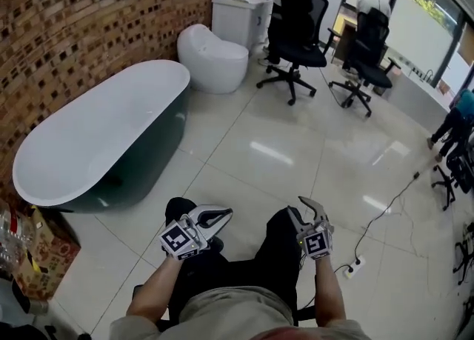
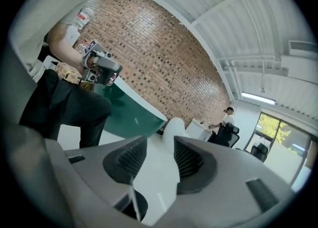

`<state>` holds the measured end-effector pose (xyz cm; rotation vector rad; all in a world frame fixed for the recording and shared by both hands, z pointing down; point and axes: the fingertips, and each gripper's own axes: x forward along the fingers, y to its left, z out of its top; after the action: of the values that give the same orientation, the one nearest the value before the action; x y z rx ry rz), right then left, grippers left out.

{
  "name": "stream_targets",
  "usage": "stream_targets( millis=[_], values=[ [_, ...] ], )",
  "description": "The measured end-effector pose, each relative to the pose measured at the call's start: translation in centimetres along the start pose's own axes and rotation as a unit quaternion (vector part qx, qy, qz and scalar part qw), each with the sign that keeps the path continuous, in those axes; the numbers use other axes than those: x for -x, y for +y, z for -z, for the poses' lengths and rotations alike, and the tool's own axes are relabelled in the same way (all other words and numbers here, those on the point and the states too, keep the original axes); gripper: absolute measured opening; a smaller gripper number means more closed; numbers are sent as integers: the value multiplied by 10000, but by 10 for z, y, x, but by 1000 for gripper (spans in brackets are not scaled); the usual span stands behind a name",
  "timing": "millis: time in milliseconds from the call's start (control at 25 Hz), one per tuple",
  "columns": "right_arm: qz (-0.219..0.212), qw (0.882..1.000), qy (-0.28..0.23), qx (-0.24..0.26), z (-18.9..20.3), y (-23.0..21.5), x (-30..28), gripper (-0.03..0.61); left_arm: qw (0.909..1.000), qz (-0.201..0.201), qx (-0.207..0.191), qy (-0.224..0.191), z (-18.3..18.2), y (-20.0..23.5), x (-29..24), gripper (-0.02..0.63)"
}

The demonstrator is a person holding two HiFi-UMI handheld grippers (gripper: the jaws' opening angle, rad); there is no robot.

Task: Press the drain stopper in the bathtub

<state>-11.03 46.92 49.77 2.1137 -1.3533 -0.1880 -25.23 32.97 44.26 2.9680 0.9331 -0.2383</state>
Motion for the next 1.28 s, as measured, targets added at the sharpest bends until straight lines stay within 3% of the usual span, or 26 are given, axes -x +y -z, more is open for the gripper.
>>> stream_targets(
  millis=[80, 160, 280, 400, 560, 720, 840, 1040, 1280],
  values=[
    [154, 9989, -56, -446, 9, -25, -24, 176, 9999, -45, -100, 57, 4, 21, -5, 0],
    [178, 9981, -27, -586, 14, -27, -36, 168, 9997, -201, -13, 143, 13, 34, 6, 0],
    [-26, 9998, -94, -185, 10, -19, -46, 163, 9988, -450, 158, 56, 16, 48, 12, 0],
    [-319, 9986, -283, 305, -8, -13, -59, 163, 9992, -402, -49, 50, 11, 59, 2, 0],
    [-544, 9969, -564, -92, -26, -4, -63, 163, 9980, -406, -348, 351, 21, 45, 4, 0],
    [-912, 9899, -936, -553, -56, 15, -76, 163, 9946, -574, -568, 645, 28, 34, 22, 0],
    [-1307, 9853, -1033, -384, -76, 42, -91, 163, 9927, -657, -759, 676, 20, 41, 36, 0],
    [-1894, 9727, -1325, -216, -106, 74, -125, 163, 9883, -1200, -437, 837, 26, 67, 81, 0],
    [-2496, 9541, -1653, -47, -134, 91, -200, 163, 9807, -1588, -768, 840, 13, 121, 99, 0]
  ],
)
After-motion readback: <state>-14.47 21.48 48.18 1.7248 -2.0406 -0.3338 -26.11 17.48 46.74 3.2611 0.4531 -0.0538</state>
